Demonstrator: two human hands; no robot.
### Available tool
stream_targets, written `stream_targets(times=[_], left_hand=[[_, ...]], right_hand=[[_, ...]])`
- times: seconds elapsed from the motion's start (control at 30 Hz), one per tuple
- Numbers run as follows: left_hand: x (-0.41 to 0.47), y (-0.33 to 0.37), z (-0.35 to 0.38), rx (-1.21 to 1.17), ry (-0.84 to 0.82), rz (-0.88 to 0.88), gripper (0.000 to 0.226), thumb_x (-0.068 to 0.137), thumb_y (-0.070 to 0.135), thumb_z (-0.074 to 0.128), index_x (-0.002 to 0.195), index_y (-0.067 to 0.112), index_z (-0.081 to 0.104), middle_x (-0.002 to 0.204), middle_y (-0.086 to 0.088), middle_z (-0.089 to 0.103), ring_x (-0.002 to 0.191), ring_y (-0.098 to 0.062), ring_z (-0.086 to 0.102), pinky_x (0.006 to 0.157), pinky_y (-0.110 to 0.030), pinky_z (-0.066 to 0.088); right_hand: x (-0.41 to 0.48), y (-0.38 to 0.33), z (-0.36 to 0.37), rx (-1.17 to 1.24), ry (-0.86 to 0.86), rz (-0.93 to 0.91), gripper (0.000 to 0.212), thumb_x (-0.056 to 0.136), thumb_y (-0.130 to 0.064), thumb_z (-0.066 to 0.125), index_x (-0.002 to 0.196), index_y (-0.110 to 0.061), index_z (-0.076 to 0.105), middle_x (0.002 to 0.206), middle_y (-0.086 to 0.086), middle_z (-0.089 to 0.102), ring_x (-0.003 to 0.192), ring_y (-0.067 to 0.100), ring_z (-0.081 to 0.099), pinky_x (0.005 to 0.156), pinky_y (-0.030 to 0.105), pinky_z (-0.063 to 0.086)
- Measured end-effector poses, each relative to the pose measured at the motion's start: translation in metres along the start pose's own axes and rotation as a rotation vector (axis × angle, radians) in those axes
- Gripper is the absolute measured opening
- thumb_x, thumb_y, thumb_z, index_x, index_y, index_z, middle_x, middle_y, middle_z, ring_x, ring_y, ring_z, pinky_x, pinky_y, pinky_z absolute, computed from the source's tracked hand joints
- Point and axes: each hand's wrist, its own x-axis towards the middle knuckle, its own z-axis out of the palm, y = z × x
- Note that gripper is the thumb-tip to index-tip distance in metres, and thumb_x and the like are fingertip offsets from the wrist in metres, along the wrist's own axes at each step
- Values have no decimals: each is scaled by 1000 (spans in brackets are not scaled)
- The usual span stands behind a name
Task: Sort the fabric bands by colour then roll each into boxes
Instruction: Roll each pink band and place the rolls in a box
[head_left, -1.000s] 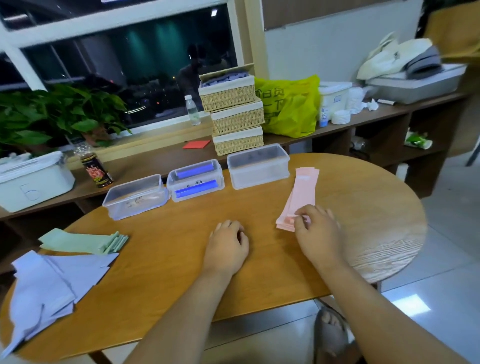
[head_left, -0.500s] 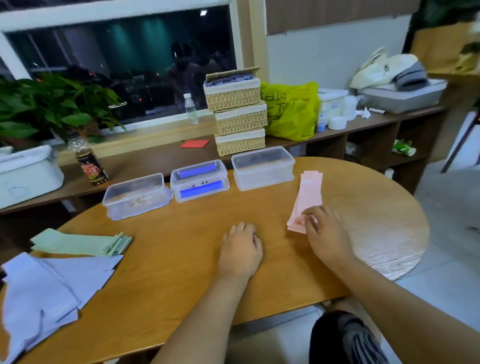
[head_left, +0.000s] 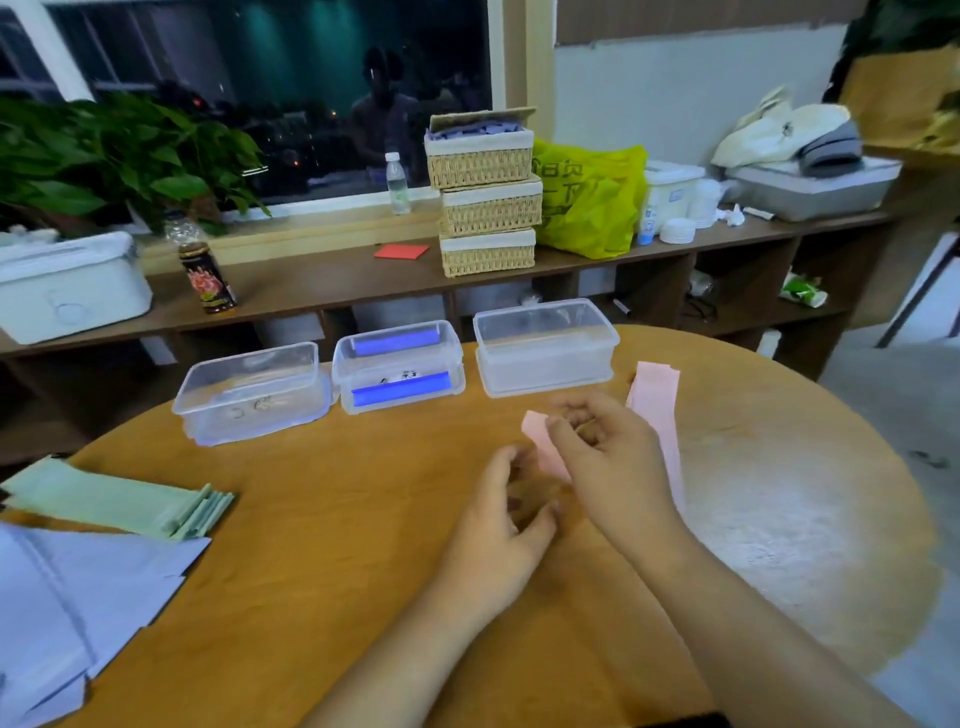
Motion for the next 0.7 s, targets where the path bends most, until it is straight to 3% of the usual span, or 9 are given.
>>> stream_targets(times=[0.13,0.23,0.33,0.4,0.47,0.6,0.7], left_hand=[[-34,36,-4,-296,91,22,48,100,-5,63,139,21,56,125,5,72,119,-15,68,95,-24,54],[-46,43,-10,-365,177,-14,42,105,9,60,143,25,58,125,2,74,121,-17,69,99,-38,56],[-51,46,-24,-363,238,-56,33,113,15,49,134,30,69,124,3,76,120,-18,70,105,-52,54],[-51,49,-35,-369,260,-100,33,114,21,47,128,32,74,120,2,78,117,-23,72,101,-55,56],[-50,54,-43,-392,247,-154,30,114,24,46,126,24,74,116,-3,79,113,-29,74,94,-55,60],[-39,64,-57,-422,222,-214,29,113,26,47,117,16,74,108,-7,80,103,-27,77,87,-50,64],[-25,65,-65,-385,238,-253,27,113,28,48,112,21,74,101,1,81,97,-19,78,85,-44,65]], right_hand=[[-37,-25,11,207,-153,47,17,98,-12,70,104,-28,76,91,-8,77,83,11,76,75,29,63],[-48,-31,13,292,-235,29,20,101,-11,65,99,-25,79,98,-5,79,96,12,75,82,30,62],[-51,-29,9,318,-263,7,25,103,-8,60,104,-26,78,104,-3,79,103,15,74,96,36,58],[-51,-19,7,214,-277,-22,28,103,-9,62,116,-30,74,112,-9,76,110,11,70,99,38,56],[-56,-9,5,228,-387,41,24,105,-13,62,122,-27,72,119,-9,74,115,10,68,99,37,54],[-75,18,1,261,-571,175,23,103,-36,64,109,-16,73,100,16,70,93,23,65,87,53,52],[-96,27,-9,298,-637,219,15,104,-18,66,115,-20,76,106,5,78,96,19,72,86,35,54]])
